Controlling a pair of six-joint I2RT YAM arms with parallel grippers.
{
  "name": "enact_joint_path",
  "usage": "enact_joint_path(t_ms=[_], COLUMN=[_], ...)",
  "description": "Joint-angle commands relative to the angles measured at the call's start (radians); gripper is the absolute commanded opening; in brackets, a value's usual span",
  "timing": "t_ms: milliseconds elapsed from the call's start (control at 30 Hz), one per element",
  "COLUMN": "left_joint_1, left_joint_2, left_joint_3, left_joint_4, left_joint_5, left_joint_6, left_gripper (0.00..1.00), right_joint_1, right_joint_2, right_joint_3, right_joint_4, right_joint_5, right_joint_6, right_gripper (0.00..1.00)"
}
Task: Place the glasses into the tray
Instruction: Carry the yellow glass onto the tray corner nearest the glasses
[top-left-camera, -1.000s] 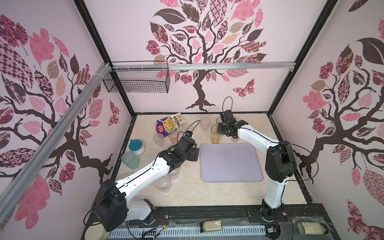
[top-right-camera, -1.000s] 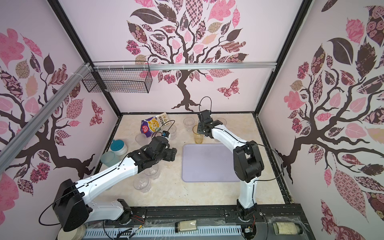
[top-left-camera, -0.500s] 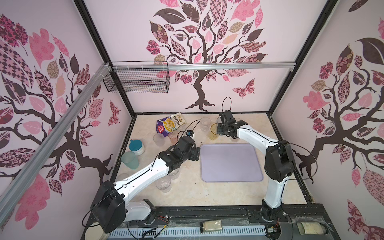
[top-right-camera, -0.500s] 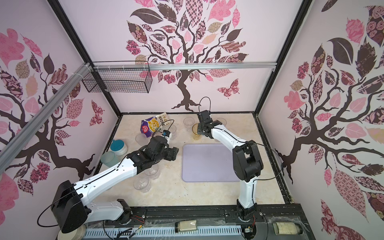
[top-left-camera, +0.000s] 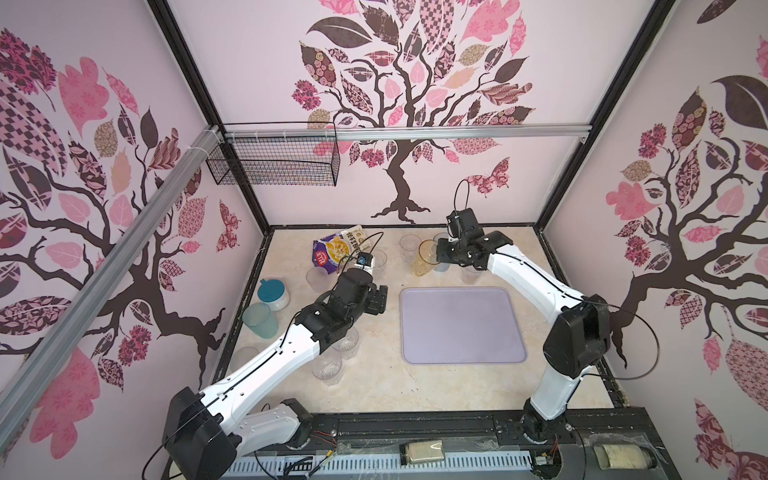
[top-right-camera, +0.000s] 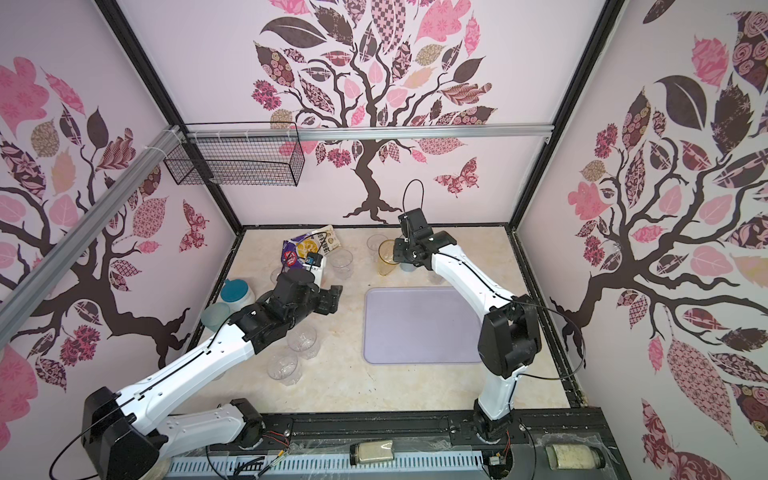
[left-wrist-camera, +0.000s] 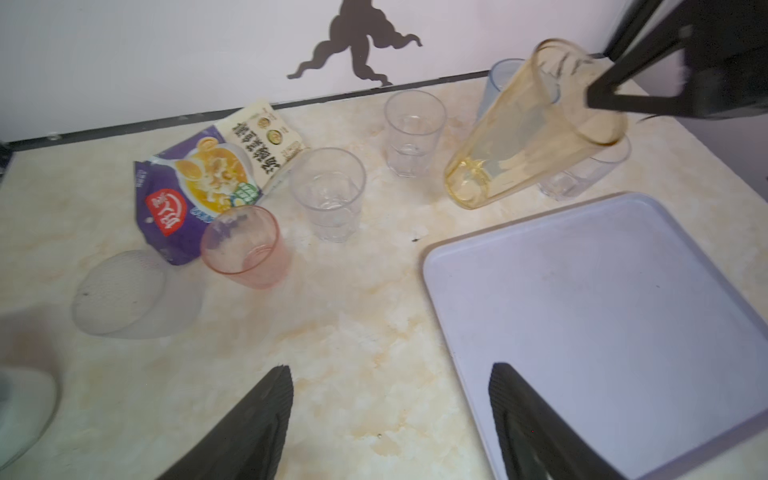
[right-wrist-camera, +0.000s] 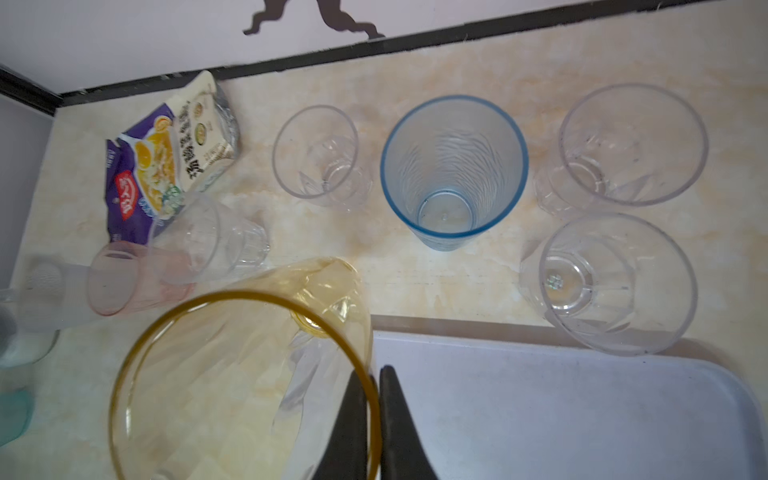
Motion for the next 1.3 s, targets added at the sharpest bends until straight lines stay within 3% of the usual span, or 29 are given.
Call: enact_joint_path(t_ms=[0, 233, 500, 667, 1000, 1267], left_joint_1=[0.027, 0.012, -0.055, -0.068, -0.068, -0.069], left_joint_2=[-0.057, -0.102, -0.046, -0.036, -0.037, -0.038], left_joint_3=[-0.005, -0.153, -0.211, -0.231, -0.233, -0.235], left_joint_4=[0.003, 0.127, 0.203, 0.212, 0.214, 0.229], left_joint_5=[-0.036, 0.040, 0.007, -0.011, -0.044, -0.037], left_joint_6=[0.038, -0.063, -0.102, -0.128, -0.112, -0.105], left_gripper=[0.79, 0.78, 0.78, 0.78, 0.78, 0.79], right_joint_1=[0.039, 0.122, 0.126, 0.126, 0.127, 0.126], right_joint_2=[-0.042, 0.018, 0.150, 0.270, 0.387, 0.394], right_joint_3=[0.070, 0.096, 0.132, 0.250, 0.383, 0.385], right_joint_4=[-0.198, -0.444, -0.408, -0.454, -0.427, -0.437], right_joint_5=[-0.033, 0.044, 0.007, 0.040, 0.012, 0.016], right_joint_6=[-0.062, -0.122, -0.136, -0.134, -0.129, -0.140], right_gripper=[0.00, 0.00, 0.00, 0.00, 0.00, 0.00])
